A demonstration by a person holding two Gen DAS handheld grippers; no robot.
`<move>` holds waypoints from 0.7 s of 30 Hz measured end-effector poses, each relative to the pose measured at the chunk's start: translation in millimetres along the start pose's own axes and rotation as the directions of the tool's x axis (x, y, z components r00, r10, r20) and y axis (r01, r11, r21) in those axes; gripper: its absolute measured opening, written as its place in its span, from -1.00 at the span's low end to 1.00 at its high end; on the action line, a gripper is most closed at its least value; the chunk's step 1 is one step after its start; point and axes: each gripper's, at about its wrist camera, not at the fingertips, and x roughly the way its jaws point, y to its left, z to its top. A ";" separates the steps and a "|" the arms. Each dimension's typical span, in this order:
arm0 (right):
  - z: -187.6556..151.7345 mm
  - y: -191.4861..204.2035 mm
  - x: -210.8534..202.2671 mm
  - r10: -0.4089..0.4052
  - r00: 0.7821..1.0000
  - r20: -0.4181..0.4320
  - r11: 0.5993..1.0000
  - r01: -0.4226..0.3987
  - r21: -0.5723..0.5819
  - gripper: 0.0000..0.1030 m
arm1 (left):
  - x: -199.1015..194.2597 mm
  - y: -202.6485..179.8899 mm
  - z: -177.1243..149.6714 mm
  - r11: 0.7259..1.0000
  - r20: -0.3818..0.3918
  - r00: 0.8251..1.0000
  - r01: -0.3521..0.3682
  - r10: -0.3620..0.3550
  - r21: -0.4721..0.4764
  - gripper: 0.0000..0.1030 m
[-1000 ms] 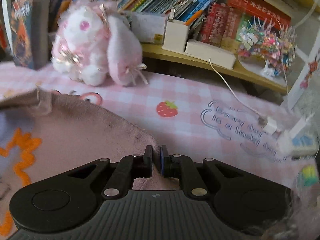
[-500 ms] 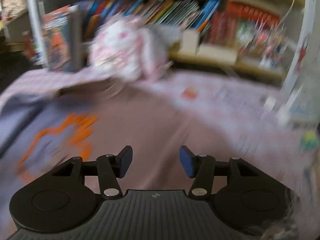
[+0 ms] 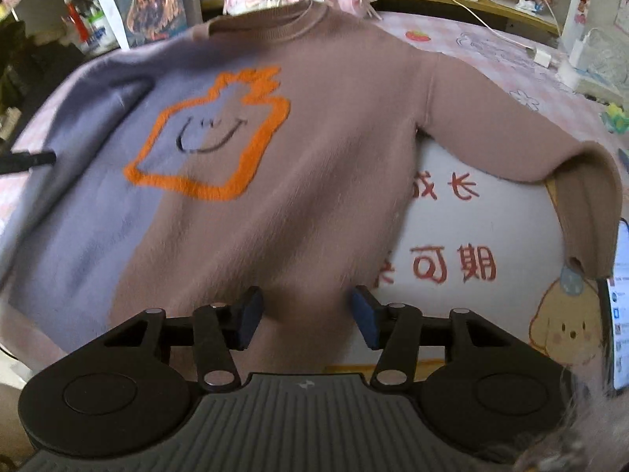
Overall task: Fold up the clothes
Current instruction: 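Lay the sweater flat on the table and open both grippers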
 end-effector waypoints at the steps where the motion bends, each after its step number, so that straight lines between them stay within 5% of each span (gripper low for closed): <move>1: -1.3 3.0 -0.4 -0.017 1.000 0.004 1.000 0.017 -0.009 -0.45 | 1.8 0.6 -0.5 1.000 -0.002 1.000 0.020 -0.020 -0.010 0.13; 2: -2.0 4.4 -0.5 -0.033 0.999 0.010 0.999 0.033 -0.015 -0.63 | 3.4 2.1 -0.3 0.999 -0.008 0.999 0.045 -0.045 -0.021 -0.19; 3: -3.1 4.2 -0.9 -0.044 0.999 0.015 0.999 0.044 -0.017 -0.70 | 5.0 3.7 0.0 0.997 -0.014 0.997 0.071 -0.071 -0.033 -0.71; 4: -3.7 4.0 -1.3 -0.053 0.998 0.019 0.998 0.054 -0.018 -0.81 | 6.5 5.3 0.3 0.994 -0.019 0.995 0.096 -0.097 -0.045 -0.94; 10: -4.3 -6.5 -6.0 -0.157 0.987 0.032 0.987 0.158 -0.028 -0.87 | -9.7 35.1 26.8 0.987 0.038 0.989 0.144 -0.141 -0.078 -0.97; 14: -2.4 -15.4 -10.1 -0.256 0.965 0.056 0.964 0.259 -0.055 -0.88 | -16.1 60.5 60.2 0.995 0.106 0.992 0.072 -0.065 -0.064 -0.97; 17: 0.6 -24.8 -10.9 -0.315 0.947 0.058 0.947 0.318 -0.050 -0.88 | 2.8 68.2 78.9 1.000 0.078 0.997 0.016 -0.016 -0.006 -0.96; 21: -0.2 -24.7 -5.7 -0.276 0.961 0.028 0.960 0.277 -0.042 -0.88 | 34.5 59.1 80.3 0.996 0.017 0.999 -0.052 0.051 0.070 -0.95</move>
